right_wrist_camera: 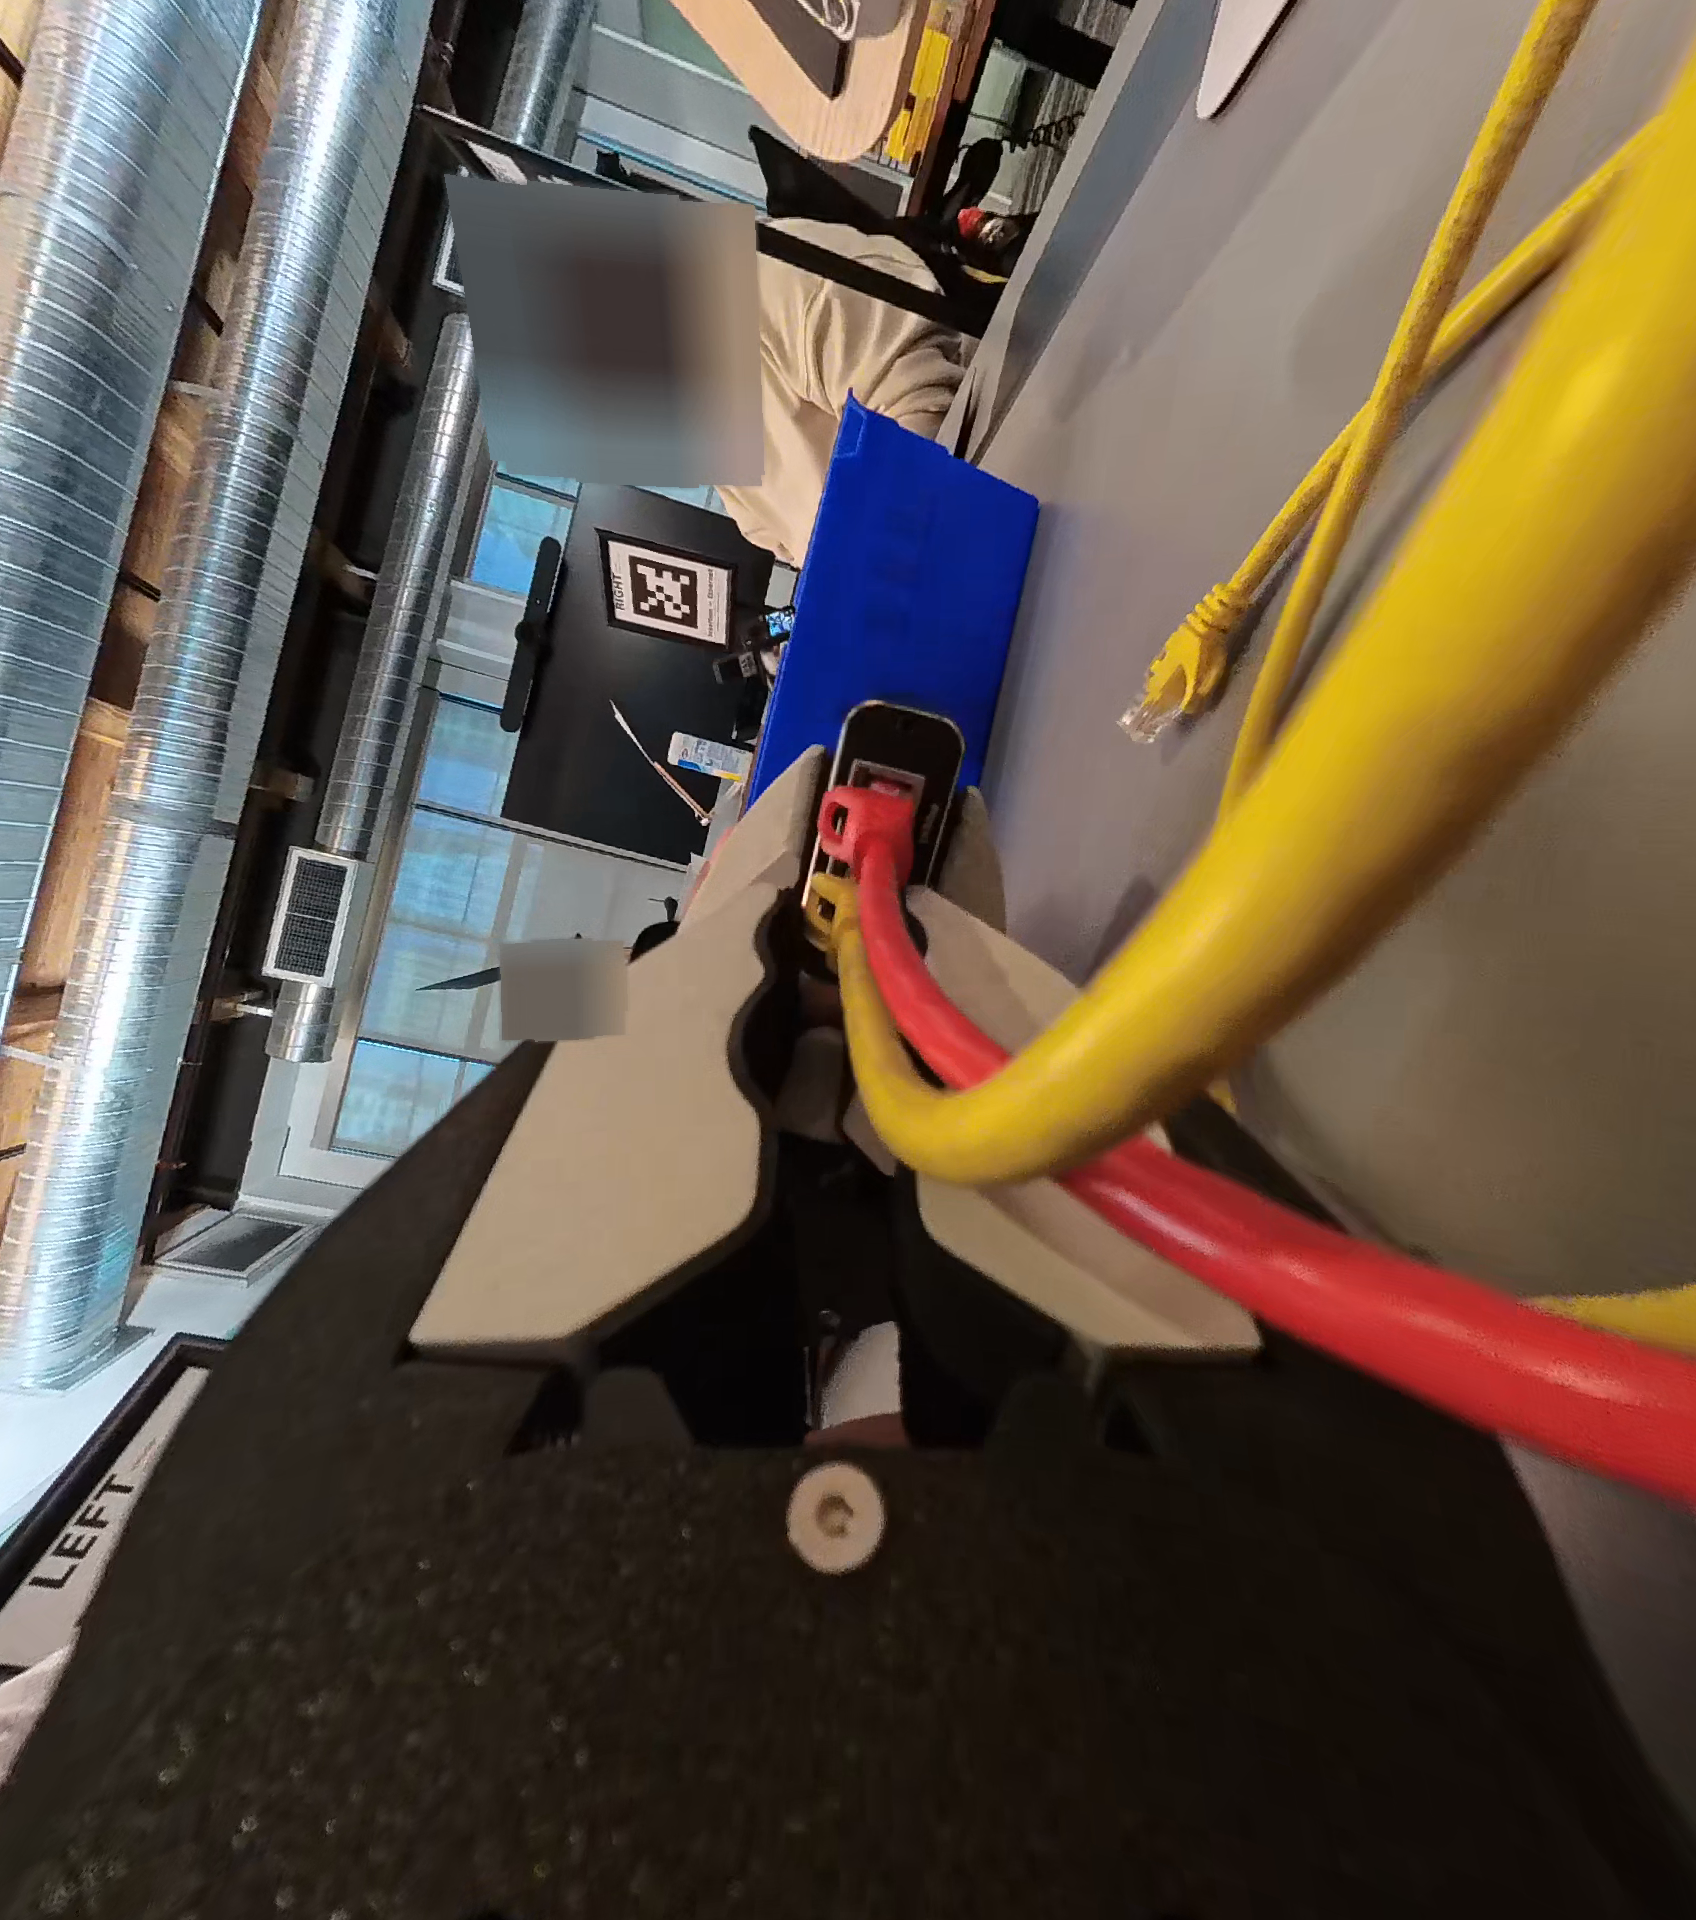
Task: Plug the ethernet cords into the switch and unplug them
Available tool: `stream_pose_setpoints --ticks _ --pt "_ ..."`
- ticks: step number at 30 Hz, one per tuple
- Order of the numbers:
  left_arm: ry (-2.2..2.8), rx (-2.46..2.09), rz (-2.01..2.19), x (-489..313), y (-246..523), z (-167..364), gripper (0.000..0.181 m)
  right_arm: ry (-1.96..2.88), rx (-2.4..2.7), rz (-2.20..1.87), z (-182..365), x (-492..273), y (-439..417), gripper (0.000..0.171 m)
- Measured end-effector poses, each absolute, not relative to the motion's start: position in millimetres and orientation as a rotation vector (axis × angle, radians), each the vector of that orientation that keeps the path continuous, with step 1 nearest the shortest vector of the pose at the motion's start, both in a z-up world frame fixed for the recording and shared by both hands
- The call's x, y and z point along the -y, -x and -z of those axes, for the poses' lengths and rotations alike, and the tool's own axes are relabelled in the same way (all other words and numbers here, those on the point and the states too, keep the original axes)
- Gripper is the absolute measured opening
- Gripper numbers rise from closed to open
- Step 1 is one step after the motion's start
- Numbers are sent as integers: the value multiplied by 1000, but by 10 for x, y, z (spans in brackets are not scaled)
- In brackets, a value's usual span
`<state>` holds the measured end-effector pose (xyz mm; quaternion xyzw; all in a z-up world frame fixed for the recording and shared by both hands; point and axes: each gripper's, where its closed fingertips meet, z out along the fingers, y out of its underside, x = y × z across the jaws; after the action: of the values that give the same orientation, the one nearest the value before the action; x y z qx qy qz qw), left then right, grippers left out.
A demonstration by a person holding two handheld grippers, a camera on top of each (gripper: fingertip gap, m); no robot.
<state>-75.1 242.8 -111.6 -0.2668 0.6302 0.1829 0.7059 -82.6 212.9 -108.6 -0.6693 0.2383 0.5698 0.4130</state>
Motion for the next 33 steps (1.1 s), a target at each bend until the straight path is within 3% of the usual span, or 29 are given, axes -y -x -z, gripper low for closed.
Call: stream_pose_setpoints --ticks 22,33 --pt "576 -1386 -445 -2393 732 1086 25 1645 -616 -1526 1078 -2080 828 15" --pt "607 -1359 -491 -2412 706 1038 24 1664 -580 -1320 1030 -2098 802 15"
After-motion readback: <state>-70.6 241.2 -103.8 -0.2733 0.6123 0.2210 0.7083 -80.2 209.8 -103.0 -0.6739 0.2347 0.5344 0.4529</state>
